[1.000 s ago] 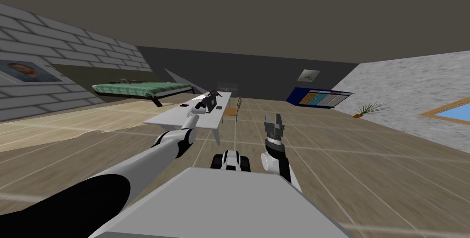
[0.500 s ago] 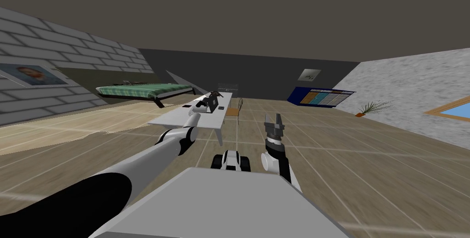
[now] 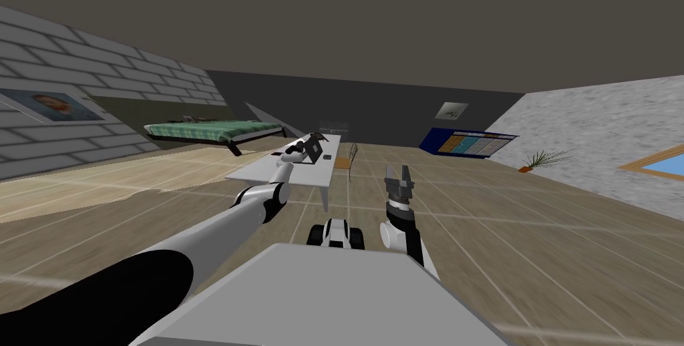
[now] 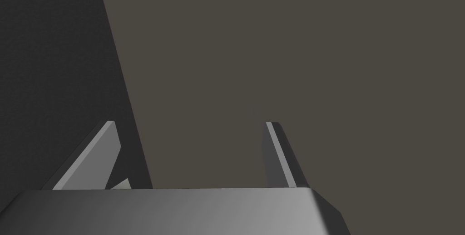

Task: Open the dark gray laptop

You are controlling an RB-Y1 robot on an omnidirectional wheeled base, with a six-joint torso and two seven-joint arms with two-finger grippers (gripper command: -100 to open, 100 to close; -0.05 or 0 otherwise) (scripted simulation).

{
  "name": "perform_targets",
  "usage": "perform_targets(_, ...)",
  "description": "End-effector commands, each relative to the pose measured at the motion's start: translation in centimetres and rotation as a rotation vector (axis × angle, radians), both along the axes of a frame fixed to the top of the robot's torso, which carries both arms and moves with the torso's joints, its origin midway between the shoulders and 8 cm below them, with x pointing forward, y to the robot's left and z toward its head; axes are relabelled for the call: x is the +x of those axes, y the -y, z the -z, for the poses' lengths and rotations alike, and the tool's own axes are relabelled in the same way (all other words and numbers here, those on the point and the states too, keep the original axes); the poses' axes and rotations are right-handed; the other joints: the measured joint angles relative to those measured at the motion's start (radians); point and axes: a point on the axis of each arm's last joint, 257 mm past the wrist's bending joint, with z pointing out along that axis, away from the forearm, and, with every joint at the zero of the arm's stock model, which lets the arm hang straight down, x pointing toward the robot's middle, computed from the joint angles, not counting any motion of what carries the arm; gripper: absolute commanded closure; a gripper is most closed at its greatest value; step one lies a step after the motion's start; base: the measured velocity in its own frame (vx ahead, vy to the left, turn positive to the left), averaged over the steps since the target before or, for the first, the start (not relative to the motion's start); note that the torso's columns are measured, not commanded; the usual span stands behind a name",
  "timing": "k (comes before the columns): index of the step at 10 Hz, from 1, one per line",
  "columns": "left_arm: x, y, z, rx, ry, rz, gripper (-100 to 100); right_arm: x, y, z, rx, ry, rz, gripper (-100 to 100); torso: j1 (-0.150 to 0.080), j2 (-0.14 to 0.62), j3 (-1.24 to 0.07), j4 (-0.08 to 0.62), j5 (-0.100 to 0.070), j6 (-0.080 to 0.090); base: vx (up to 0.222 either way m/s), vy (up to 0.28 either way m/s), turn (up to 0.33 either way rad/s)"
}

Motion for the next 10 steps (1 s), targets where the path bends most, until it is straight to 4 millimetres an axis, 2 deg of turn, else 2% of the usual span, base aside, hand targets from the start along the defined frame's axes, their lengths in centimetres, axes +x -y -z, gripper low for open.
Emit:
perform_targets(1,0.0,1.3,2.8,-0.143,-0.017,0.004,100,0.0,0.0,0.0,0.000,0.000,0.000,0,0.005,-0.001,-0.001,0.000,0.002,0.000,0.012,0.165,-0.018)
perform_targets(5,-0.1,3.2,5.8,-0.328,-0.032,0.005,100,0.0,0.0,0.0,0.000,0.000,0.000,0,0.000,-0.002,-0.001,0.000,0.000,0.002,0.011,0.134,0.015)
perform_targets(6,-0.1,3.2,5.8,-0.328,-0.032,0.005,100,0.0,0.0,0.0,0.000,0.000,0.000,0,0.000,-0.003,-0.002,0.000,-0.001,0.003,0.011,0.096,-0.003)
perform_targets(7,-0.2,4.2,7.3,-0.420,-0.040,0.005,100,0.0,0.0,0.0,0.000,0.000,0.000,0,-0.005,-0.001,-0.001,0.001,-0.002,0.004,0.009,0.127,0.023)
perform_targets(8,0.0,3.2,6.0,-0.368,-0.023,0.001,100,0.0,0.0,0.0,0.000,0.000,0.000,0,-0.004,0.000,0.000,0.000,-0.001,0.005,-0.001,0.073,0.008)
perform_targets(9,-0.2,4.7,8.0,-0.465,-0.023,0.002,100,0.0,0.0,0.0,0.000,0.000,0.000,0,-0.007,0.002,0.001,0.003,-0.003,0.003,0.010,0.112,-0.013)
perform_targets(10,-0.3,5.5,8.8,-0.508,-0.023,0.002,100,0.0,0.0,0.0,0.000,0.000,0.000,0,-0.004,0.003,0.002,0.003,-0.002,0.004,0.018,0.187,-0.046)
